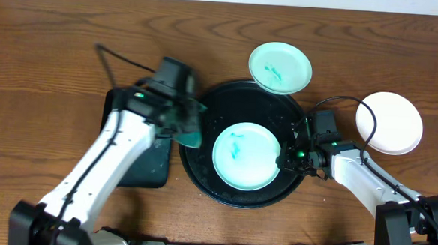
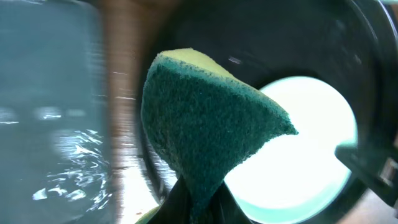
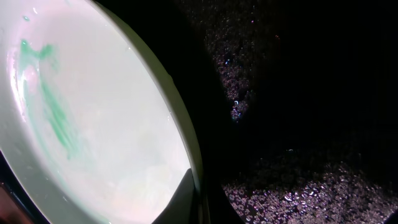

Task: Clean dirty plates on tray and stack at the side
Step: 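Scrub the centered plate with the sponge while the right gripper holds it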

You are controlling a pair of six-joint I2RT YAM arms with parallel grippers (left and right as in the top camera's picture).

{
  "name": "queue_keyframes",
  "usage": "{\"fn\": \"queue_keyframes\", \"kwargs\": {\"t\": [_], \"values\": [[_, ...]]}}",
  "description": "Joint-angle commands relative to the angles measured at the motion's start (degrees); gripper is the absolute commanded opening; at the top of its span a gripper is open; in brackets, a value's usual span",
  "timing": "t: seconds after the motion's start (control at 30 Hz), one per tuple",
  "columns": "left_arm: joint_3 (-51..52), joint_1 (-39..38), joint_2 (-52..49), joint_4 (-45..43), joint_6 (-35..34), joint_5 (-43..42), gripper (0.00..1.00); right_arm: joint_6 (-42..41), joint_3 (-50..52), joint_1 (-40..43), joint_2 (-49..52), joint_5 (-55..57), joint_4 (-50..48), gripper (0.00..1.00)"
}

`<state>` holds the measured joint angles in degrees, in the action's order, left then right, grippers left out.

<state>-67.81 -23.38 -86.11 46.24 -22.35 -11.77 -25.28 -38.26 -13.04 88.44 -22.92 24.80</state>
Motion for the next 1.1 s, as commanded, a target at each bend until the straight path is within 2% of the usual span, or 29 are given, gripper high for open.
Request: {"fn": "queue_keyframes", "kwargs": {"t": [0.0,0.2,0.43,0.6,0.7,0.8,0.9,1.07], "values": [[-0.59,-4.44,-4.90,-0.59,-2.89,-1.60,0.07,-0.61,0.02,-0.31,0.31,-1.14,-0.31,0.01],[-0.68,-11.61,-13.73,-5.35,-4.70,-5.05,0.07,-0.61,0.02,-0.31,0.31,-1.11,-0.17,0.01],[-0.68,-15.58,-22.49,-8.50,-9.09,-10.08,0.07,-0.63,0.02,-0.31,0.31,-1.14,-0.13,0.01],[-0.70,-15.98,-29.20,-13.18,-12.76,-21.92,0.07,-0.61,0.02,-0.31,0.31,-1.11,0.22,0.01],[-0.70,-16.00,-32.17,-17.40,-13.11,-30.40,0.07,-0.61,0.02,-0.31,0.31,-1.14,0.35,0.01],[-0.70,-16.04,-33.07,-22.88,-13.11,-35.06,0.07,-0.61,0.02,-0.31,0.31,-1.14,0.52,0.01],[-1.22,-15.74,-33.03,-26.71,-13.14,-34.14,0.07,-0.61,0.02,-0.31,0.31,-1.11,0.96,0.01],[-2.21,-13.20,-33.03,-26.05,-13.11,-24.70,0.07,-0.61,0.02,-0.31,0.31,-1.11,2.12,0.01]]}}
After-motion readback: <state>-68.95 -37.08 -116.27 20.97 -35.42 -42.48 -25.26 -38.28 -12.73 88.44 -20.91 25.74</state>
